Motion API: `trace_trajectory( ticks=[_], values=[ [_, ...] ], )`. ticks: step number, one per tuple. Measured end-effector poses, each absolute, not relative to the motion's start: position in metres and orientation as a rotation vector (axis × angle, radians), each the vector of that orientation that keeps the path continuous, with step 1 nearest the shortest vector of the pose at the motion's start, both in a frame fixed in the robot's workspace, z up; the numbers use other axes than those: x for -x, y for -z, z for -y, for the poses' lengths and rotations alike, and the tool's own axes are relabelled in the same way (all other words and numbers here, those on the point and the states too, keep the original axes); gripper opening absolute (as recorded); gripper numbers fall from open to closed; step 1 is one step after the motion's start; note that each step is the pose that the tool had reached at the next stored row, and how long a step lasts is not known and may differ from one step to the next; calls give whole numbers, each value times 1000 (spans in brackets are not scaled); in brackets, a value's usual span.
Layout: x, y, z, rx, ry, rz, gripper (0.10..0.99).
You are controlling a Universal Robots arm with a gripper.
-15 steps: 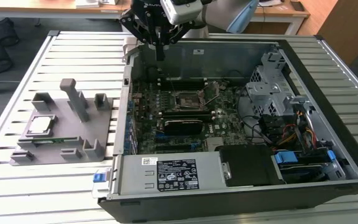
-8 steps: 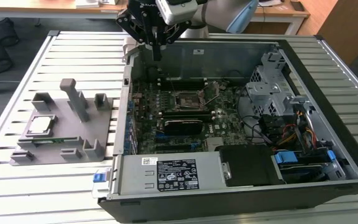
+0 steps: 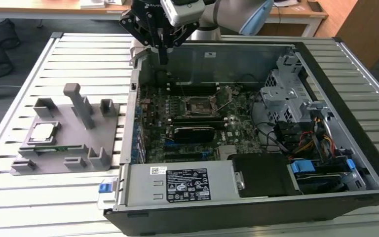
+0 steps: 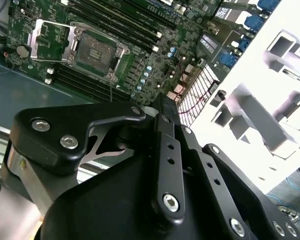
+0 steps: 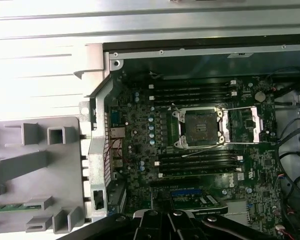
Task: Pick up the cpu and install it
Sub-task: 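Reach for the cpu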
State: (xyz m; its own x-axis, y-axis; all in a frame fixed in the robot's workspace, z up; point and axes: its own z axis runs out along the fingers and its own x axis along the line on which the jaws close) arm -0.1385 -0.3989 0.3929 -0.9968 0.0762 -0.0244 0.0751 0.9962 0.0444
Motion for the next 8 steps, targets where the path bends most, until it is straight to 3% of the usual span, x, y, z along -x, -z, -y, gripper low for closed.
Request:
trace_trajectory(
  ticks=[8],
  values=[
    [142,-393,399,-118,-68,-3112,106]
  ],
)
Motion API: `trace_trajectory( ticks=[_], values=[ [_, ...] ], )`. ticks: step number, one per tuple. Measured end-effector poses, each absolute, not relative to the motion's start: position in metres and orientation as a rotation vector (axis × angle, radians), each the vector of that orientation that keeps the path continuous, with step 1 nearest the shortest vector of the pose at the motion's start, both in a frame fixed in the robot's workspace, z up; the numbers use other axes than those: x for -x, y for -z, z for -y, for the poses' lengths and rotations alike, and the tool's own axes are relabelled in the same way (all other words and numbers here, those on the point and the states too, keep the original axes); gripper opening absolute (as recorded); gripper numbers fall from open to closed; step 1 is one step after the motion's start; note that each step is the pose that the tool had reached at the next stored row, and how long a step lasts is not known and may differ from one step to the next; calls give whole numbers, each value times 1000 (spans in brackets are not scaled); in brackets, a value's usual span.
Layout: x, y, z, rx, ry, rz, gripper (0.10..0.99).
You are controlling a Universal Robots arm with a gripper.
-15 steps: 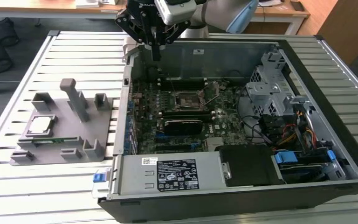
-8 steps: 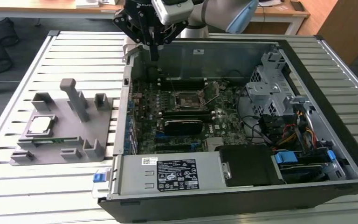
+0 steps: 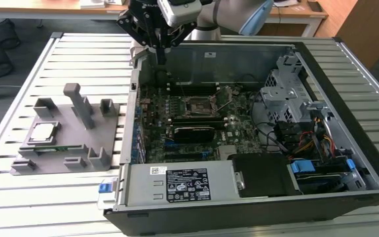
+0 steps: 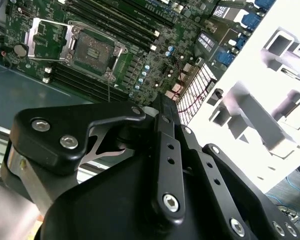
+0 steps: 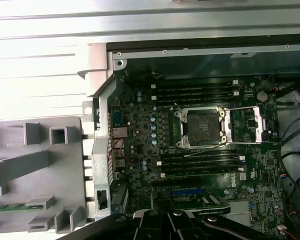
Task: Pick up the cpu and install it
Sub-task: 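Reach for the cpu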
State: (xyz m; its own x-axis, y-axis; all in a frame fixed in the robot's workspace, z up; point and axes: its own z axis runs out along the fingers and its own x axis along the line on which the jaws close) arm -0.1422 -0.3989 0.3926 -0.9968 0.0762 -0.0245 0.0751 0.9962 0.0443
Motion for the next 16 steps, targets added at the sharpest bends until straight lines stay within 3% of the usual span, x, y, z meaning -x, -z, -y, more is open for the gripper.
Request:
trace_trajectory(
  ticks=[16],
  values=[
    [149,-392,399,-118,-68,-3113,106]
  ],
)
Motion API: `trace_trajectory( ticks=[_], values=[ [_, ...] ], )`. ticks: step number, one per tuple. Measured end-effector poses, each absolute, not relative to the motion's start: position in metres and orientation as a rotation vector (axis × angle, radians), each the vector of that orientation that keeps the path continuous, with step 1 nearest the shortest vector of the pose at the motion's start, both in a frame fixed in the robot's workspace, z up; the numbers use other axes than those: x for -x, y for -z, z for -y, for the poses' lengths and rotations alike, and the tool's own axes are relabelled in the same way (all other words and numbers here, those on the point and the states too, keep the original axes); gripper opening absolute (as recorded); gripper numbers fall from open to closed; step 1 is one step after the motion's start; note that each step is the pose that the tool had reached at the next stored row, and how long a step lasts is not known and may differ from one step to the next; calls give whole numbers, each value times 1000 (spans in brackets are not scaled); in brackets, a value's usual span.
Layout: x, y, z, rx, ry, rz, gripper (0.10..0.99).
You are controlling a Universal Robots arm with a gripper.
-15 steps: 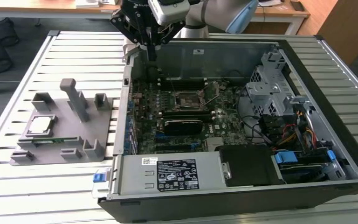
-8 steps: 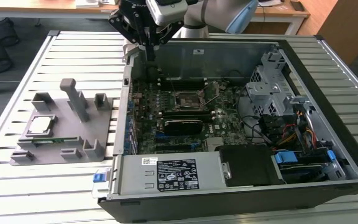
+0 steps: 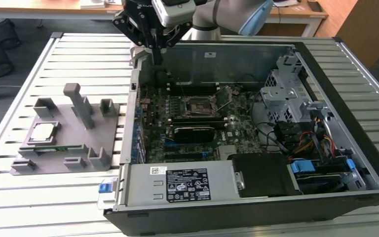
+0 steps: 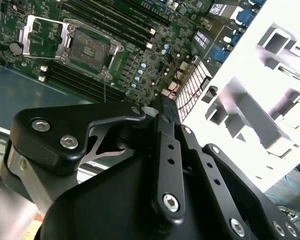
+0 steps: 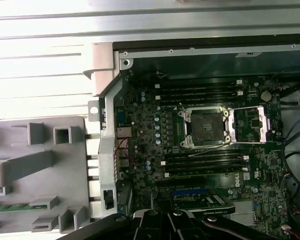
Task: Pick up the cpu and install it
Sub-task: 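Reach for the cpu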
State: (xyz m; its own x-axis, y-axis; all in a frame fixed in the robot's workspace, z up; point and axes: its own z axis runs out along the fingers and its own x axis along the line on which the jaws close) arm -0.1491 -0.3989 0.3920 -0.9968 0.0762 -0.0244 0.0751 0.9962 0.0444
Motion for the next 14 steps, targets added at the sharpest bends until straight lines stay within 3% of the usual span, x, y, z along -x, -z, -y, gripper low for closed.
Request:
trace_trajectory(
  ticks=[14],
  values=[
    [155,-392,399,-118,-68,-3112,106]
  ],
)
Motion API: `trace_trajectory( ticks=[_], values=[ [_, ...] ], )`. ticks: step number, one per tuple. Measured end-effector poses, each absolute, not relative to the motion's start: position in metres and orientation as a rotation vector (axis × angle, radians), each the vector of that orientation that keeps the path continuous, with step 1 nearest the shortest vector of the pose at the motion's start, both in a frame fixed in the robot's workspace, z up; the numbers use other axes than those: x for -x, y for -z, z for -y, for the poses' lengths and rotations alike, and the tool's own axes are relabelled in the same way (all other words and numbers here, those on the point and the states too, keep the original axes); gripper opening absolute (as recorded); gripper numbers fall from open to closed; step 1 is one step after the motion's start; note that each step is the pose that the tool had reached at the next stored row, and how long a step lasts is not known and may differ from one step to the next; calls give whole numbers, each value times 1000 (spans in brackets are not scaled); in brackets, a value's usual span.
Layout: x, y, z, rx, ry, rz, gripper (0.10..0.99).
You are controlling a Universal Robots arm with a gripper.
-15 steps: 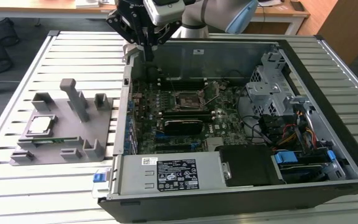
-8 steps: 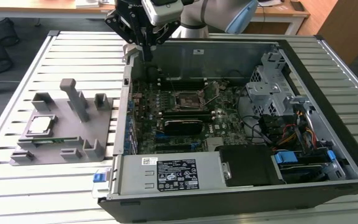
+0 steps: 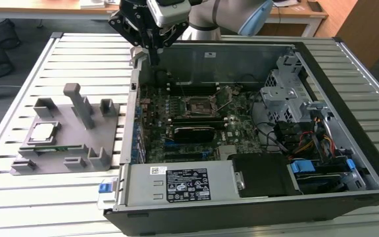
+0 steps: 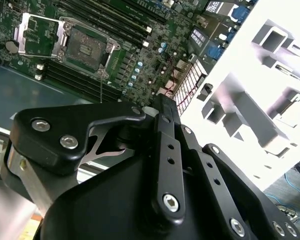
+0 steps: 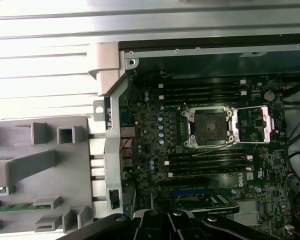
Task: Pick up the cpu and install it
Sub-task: 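Reach for the cpu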
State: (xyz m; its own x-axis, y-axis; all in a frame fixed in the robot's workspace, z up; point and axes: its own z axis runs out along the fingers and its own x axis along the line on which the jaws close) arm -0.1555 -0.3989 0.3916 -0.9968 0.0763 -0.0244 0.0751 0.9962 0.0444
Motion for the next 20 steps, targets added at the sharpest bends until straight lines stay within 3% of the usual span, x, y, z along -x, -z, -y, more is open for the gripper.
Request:
trace_trajectory(
  ticks=[20],
  values=[
    [167,-391,399,-118,-68,-3112,106]
  ],
)
